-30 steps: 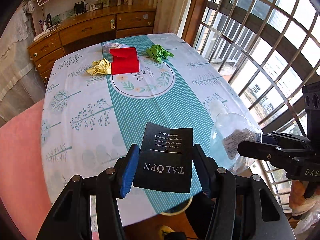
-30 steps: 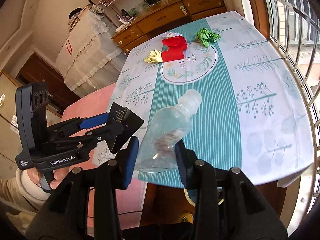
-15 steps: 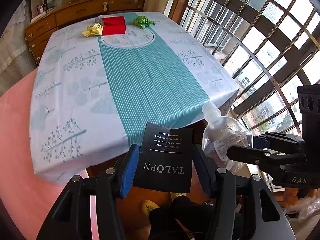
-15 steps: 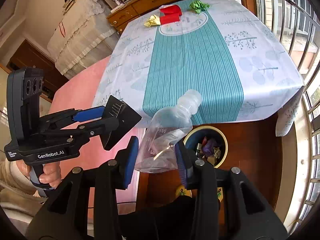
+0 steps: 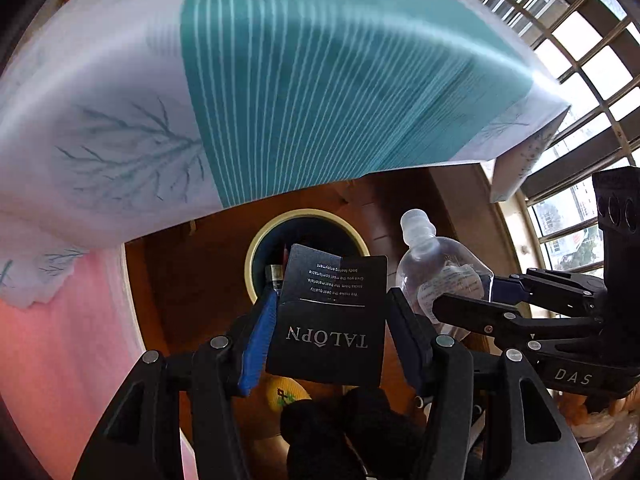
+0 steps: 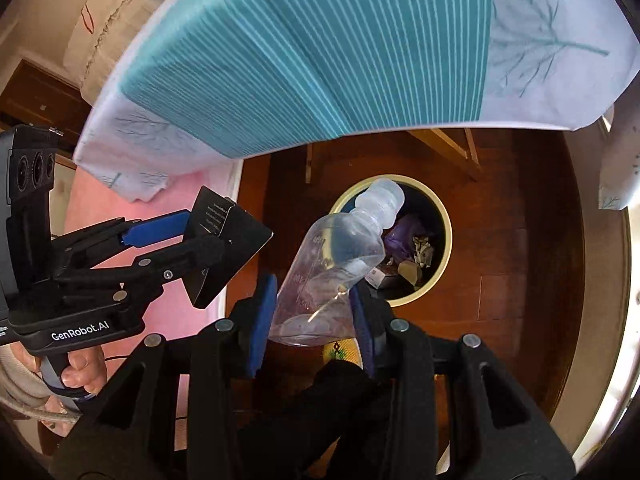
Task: Collect trash
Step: 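Carry the TALON card and clear bottle with both grippers over the bin, then open both grippers to drop the card and bottle into the bin, then raise both tools back toward the red box and green ribbon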
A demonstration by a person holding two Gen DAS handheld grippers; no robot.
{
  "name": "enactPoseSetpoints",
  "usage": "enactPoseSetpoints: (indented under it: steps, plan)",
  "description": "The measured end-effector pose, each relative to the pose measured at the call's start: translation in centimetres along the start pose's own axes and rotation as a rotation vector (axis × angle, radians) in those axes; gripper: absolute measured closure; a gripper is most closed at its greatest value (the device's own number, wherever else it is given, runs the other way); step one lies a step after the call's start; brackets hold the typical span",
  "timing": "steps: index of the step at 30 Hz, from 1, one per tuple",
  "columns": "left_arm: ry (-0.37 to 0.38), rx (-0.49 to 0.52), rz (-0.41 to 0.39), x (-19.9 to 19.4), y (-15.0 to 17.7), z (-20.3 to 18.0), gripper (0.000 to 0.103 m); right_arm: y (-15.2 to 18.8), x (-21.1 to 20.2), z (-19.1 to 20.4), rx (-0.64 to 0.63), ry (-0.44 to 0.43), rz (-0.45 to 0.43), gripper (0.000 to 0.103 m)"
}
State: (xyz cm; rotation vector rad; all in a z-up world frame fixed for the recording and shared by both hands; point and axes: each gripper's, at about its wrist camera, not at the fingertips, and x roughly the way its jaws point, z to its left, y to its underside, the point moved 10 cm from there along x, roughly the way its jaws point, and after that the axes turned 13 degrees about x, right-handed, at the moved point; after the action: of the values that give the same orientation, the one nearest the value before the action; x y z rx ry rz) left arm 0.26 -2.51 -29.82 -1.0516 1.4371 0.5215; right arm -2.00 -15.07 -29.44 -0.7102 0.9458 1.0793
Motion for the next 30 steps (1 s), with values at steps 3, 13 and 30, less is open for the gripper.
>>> enactPoseSetpoints:
  steps: [3, 13, 30]
  plan:
    - [-0.014, -0.009, 0.014, 5.7, 0.5, 1.4, 0.047, -0.9, 5.0, -2.9, -0.006, 0.017, 0.018, 0.069]
    - [-0.002, -0.019, 0.016, 20.2, 2.5, 4.7, 0.014, -3.8, 19.0, -10.7, -0.047, 0.073, 0.053, 0.036]
    - [-0.090, -0.016, 0.008, 22.2, 3.6, 6.4, 0.011, -2.1, 20.2, -12.7, -0.064, 0.100, 0.018, 0.035]
